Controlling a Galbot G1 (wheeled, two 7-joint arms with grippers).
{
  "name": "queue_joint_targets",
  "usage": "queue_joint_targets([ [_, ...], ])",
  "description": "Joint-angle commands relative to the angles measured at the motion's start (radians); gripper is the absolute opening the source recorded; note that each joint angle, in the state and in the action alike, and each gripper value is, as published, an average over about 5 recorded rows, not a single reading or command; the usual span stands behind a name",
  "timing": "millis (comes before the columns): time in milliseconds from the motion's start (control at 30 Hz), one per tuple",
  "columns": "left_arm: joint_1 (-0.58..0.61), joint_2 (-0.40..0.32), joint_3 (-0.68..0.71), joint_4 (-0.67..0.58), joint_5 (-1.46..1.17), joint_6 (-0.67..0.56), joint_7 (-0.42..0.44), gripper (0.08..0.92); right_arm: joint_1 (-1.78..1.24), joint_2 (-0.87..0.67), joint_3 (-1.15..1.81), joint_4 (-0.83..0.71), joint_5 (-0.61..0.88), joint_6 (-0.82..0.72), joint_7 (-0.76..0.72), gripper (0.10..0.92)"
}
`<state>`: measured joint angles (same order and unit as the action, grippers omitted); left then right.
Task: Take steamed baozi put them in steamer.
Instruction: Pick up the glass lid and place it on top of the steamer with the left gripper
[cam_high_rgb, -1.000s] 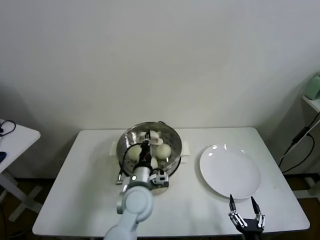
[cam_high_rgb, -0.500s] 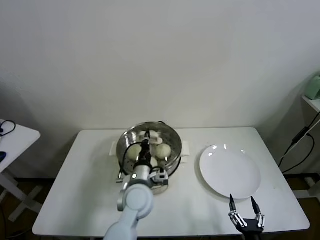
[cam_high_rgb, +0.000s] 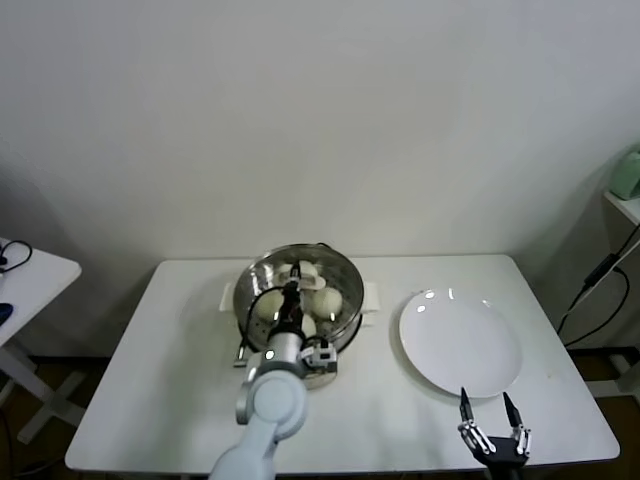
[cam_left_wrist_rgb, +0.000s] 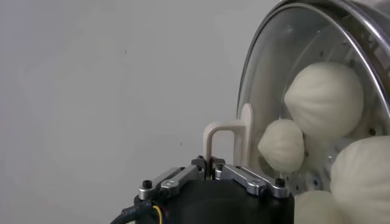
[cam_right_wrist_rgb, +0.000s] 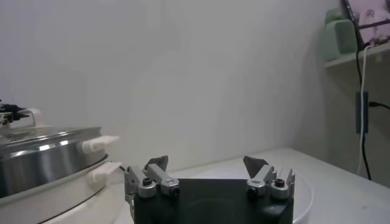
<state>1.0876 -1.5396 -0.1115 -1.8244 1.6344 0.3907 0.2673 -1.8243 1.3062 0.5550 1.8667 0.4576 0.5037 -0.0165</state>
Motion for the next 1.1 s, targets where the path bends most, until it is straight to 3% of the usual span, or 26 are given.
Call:
queue_joint_targets([
  [33,0.001,0.002,-0.002,0.0,-0.002,-0.003,-0.009,0.136,-0.001,0.0,0.003,0.004,0.0,0.0,0.0,0.823],
  [300,0.021,0.011,-0.004,-0.022,-0.006,-0.006,-0.012,0.147,-0.006,0.001,0.004,0.009,0.0,-0.001,0.0,0.823],
  [500,0.027,0.015,-0.006,-0.029,-0.006,-0.007,-0.017,0.216,-0.012,0.002,0.002,0.014,-0.001,0.0,-0.001,0.823],
  [1100,0.058,0.043,-0.007,-0.105,-0.047,-0.008,-0.016,0.725,-0.017,0.001,0.003,0.018,-0.002,0.001,-0.002,0.823],
])
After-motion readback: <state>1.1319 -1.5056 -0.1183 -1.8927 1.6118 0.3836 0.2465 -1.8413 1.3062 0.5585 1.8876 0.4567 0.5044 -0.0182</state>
